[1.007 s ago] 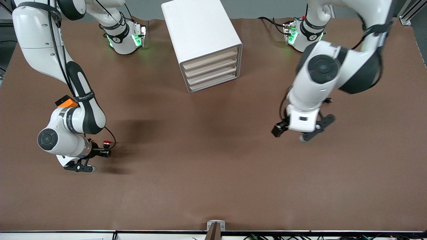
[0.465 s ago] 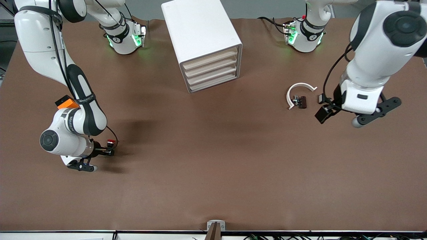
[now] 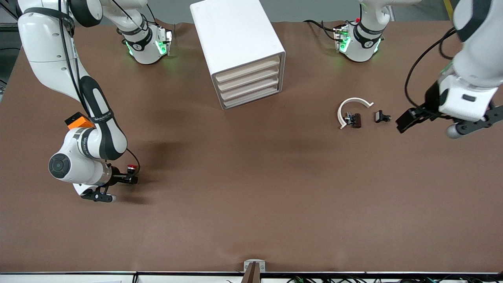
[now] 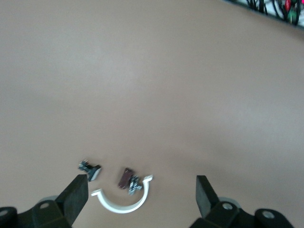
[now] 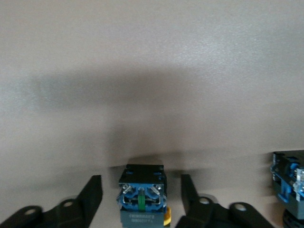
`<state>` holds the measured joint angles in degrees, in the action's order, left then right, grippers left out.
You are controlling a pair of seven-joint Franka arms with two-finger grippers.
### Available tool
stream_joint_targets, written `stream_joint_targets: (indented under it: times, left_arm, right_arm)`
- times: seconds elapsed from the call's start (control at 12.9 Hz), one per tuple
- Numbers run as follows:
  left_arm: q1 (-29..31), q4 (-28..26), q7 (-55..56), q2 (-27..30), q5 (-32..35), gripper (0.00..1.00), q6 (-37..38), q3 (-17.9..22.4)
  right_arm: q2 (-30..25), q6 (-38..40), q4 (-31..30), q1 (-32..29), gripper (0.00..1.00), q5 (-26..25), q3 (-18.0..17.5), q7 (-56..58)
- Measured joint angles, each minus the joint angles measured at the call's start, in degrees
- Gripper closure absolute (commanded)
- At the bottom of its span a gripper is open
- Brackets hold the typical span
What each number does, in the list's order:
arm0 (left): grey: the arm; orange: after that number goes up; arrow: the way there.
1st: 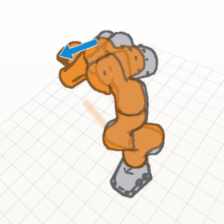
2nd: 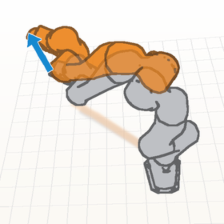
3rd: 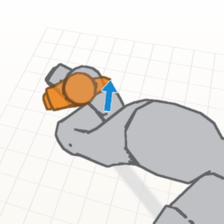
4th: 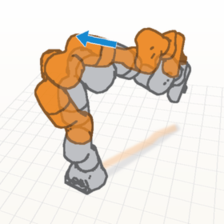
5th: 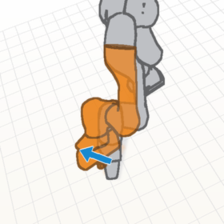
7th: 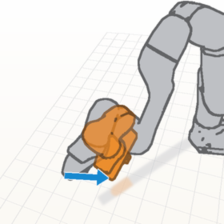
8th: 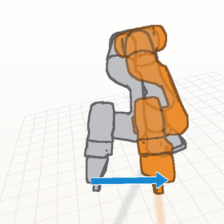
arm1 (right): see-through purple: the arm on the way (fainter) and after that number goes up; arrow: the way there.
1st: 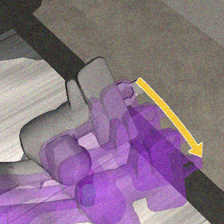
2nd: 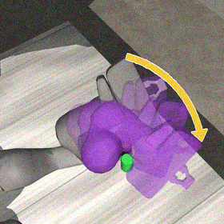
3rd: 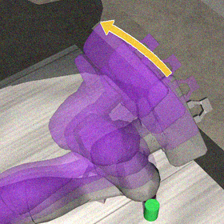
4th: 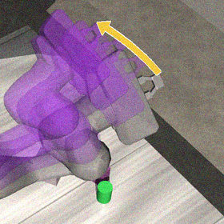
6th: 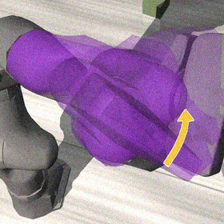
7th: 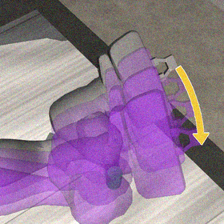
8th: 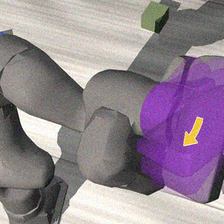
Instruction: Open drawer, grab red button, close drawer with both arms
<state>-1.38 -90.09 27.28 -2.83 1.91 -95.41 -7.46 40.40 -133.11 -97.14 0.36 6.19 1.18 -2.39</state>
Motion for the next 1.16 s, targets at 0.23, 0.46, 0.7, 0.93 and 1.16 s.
stream_joint_targets:
  times: [0.23,0.46,0.7,0.93,1.16]
  left_arm:
    - [0.08,-0.03,-11.12,2.83,-2.24,0.00,4.65,3.54]
    - [-0.17,-1.54,-14.82,5.91,-2.31,0.00,6.89,3.83]
    - [-0.43,-5.06,-15.68,9.60,-2.31,0.00,7.03,3.52]
    - [-0.50,-7.76,-16.10,12.47,-2.32,0.00,7.03,3.22]
    - [-0.51,-8.86,-16.15,13.40,-2.32,0.00,6.97,3.17]
  right_arm:
    - [-0.08,0.01,0.96,0.86,0.00,-1.15,0.03,1.66]
    - [-1.47,5.34,3.74,1.19,0.00,-4.22,0.03,1.73]
    - [-6.16,15.48,6.58,1.23,0.00,-4.30,0.07,1.73]
    - [-13.88,26.49,7.46,1.23,0.00,-4.33,0.19,1.49]
    - [-21.94,35.10,7.60,1.23,0.00,-4.99,0.32,1.38]
